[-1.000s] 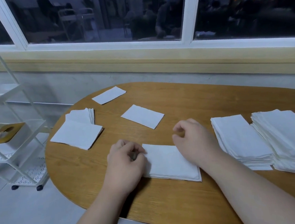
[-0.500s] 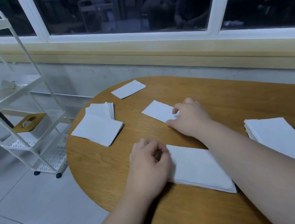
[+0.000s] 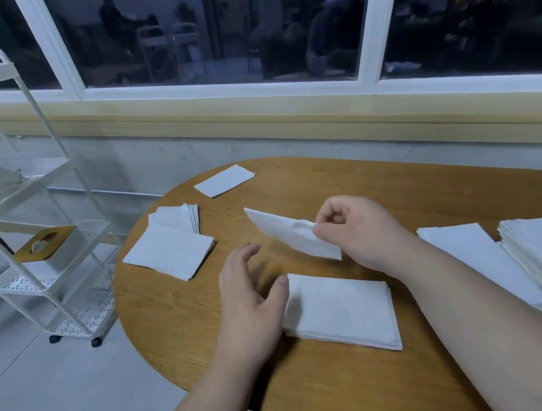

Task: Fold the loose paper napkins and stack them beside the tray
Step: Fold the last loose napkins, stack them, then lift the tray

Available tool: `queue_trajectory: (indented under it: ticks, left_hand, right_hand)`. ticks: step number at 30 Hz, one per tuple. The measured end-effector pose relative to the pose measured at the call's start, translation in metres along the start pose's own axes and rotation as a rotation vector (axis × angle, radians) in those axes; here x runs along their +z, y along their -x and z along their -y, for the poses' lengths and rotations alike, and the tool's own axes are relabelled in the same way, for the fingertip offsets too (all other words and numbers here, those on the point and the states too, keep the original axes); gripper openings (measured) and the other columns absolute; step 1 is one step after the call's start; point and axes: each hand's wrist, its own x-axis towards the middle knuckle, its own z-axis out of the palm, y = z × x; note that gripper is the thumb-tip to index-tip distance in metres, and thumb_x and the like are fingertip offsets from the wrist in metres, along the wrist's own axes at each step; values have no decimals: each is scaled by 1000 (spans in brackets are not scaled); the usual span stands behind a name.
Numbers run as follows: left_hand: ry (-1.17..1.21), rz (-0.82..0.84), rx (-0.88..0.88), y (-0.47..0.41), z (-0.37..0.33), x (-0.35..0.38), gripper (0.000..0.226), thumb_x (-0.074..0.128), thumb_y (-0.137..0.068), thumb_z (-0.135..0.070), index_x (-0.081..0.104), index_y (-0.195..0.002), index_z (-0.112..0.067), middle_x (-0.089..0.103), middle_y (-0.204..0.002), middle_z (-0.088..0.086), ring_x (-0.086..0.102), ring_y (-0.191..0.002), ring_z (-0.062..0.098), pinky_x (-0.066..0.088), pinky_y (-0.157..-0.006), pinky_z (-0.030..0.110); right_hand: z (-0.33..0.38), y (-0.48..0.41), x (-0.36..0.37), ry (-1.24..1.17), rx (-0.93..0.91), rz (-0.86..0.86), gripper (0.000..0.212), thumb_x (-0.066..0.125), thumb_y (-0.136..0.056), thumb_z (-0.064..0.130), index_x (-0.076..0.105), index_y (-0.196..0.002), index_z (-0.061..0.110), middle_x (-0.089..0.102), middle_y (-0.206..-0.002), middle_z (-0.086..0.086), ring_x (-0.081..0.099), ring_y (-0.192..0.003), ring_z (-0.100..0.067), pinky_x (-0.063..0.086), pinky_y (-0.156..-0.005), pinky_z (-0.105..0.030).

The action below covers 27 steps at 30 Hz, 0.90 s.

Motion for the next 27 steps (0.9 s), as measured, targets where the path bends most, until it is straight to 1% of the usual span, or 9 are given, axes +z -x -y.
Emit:
queue_trajectory:
  ticks: [4,6,9,12,14,15,17,21,27]
  left_hand:
    - [192,87,6,6,-10,-4,72,69,-92,-19,27,-141,-51,45,-141,-21,51,-118,-16,43,-86,4]
    - [204,132,-4,11,-14,-5,76,70,-90,-28,24,-138,-66,59,-130,-19,62,-110,-6,47,-84,11]
    - [174,157,-14,16,-17,-6,75,70,-92,-21,35,-126,-78,70,-111,-15,68,-97,5,50,-79,14]
    - [152,192,-9,19,-22,-7,63,68,-93,-11,51,-125,-63,66,-116,-31,65,-96,-7,47,-77,8]
    - [92,206,11,19,-22,-7,48,68,-93,-12,62,-118,-53,64,-106,-40,61,-86,-11,45,-73,6]
    - [70,215,22,18,-21,-7,41,69,-92,-12,69,-110,-48,67,-99,-33,60,-84,-8,43,-72,7]
    - [38,233,37,16,-17,-5,31,69,-91,-8,77,-93,-37,67,-85,-16,59,-81,-3,39,-71,9]
    - [-50,228,15,14,-15,-1,23,70,-89,-13,77,-86,-35,67,-86,-14,59,-80,-3,38,-69,7]
    - [-166,187,20,11,-14,1,17,71,-87,-20,76,-86,-37,67,-91,-19,56,-94,-7,39,-79,12]
  right_hand:
    - [-2,36,-16,-262,90,70,11,69,-87,14,68,-76,15,63,-66,-1,55,-62,-14,42,-60,-31]
    - [-7,49,-18,-331,152,69,12,67,-88,12,67,-76,14,65,-69,-4,59,-65,-18,45,-60,-33]
    - [-17,64,-16,-385,238,19,10,66,-89,15,68,-79,15,65,-71,-2,59,-64,-17,44,-56,-30]
    - [-21,79,-12,-474,267,-24,10,71,-89,24,68,-97,20,73,-80,4,69,-70,-16,52,-59,-34]
    - [-26,87,-7,-406,233,-59,22,76,-86,26,65,-105,29,77,-91,6,74,-82,-16,59,-75,-41]
    - [-28,91,-4,-318,215,-85,24,75,-86,25,63,-105,33,76,-92,8,74,-83,-14,59,-78,-42]
    - [-34,96,-1,-143,197,-146,19,68,-89,27,62,-105,35,73,-85,10,70,-75,-11,57,-70,-38]
    - [-46,101,5,81,151,-244,21,59,-95,32,59,-115,38,50,-67,9,51,-59,-7,36,-54,-24]
    - [-57,99,13,171,118,-280,30,58,-97,32,55,-127,35,46,-68,7,52,-62,-9,43,-58,-27]
